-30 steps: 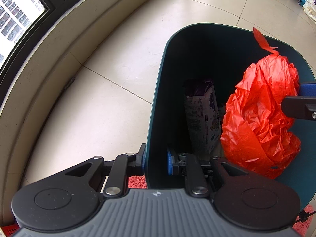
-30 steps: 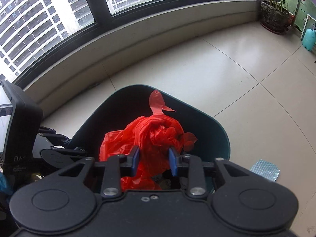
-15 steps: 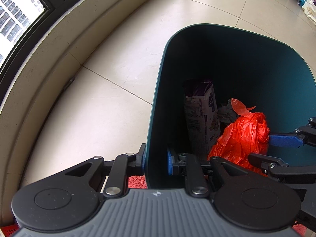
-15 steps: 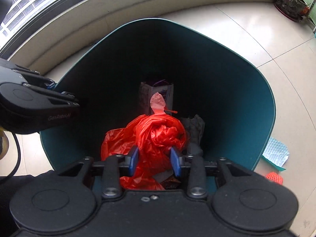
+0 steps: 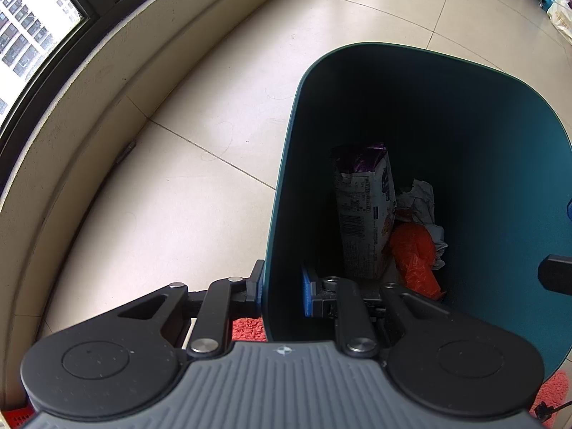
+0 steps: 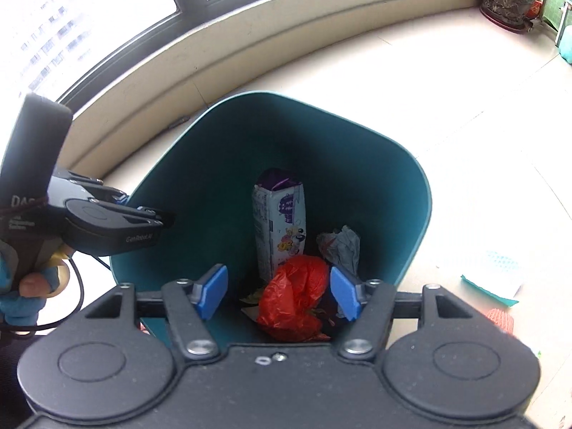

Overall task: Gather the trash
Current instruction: 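Move the right gripper to the white-and-blue plastic bag and grasp it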

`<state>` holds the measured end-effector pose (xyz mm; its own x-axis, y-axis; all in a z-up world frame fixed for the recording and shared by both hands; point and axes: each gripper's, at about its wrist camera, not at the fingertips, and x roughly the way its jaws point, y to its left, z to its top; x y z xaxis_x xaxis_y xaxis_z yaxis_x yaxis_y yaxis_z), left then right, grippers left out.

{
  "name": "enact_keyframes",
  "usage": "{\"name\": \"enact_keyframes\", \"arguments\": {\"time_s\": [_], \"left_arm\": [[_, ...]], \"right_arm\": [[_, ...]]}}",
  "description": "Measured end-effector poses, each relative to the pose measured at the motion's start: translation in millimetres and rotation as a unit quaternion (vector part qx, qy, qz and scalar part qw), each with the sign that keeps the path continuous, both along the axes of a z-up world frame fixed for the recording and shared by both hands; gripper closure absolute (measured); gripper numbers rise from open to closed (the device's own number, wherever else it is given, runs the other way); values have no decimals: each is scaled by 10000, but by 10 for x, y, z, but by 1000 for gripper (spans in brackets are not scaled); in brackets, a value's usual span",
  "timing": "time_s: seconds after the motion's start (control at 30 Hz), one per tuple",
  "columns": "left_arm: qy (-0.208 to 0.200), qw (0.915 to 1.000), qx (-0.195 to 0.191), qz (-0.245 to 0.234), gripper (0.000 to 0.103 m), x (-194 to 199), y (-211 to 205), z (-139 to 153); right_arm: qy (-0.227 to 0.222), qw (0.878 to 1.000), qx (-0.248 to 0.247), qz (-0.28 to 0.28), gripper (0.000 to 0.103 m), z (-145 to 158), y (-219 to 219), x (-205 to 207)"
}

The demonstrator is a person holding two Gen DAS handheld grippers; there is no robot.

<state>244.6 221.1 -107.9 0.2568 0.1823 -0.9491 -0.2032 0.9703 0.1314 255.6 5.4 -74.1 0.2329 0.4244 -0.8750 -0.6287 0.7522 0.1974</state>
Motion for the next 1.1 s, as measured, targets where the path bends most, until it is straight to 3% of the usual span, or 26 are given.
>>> {"name": "enact_keyframes", "arguments": {"time_s": [0.3, 0.63, 0.83, 0.93, 1.1], "left_arm": [[0, 10000, 17, -8, 84, 3, -3, -8], [16, 10000, 74, 46, 84, 2, -11, -27], [16, 9998, 128, 132, 84, 20, -30, -10], [22, 9996, 241, 118, 84, 16, -64, -24], [46, 9996, 171, 205, 84, 14, -67, -19]], "right_arm": [[-241, 9939, 226, -1055, 22, 223, -805, 344], [56, 9690, 28, -2469, 18, -167, -1739, 597], [29, 9527, -615, -2977, 17, -547, -2186, 715], [128, 9338, -796, -3485, 17, -879, -2515, 824], [785, 8973, -800, -4270, 22, -1623, -2983, 981]]}}
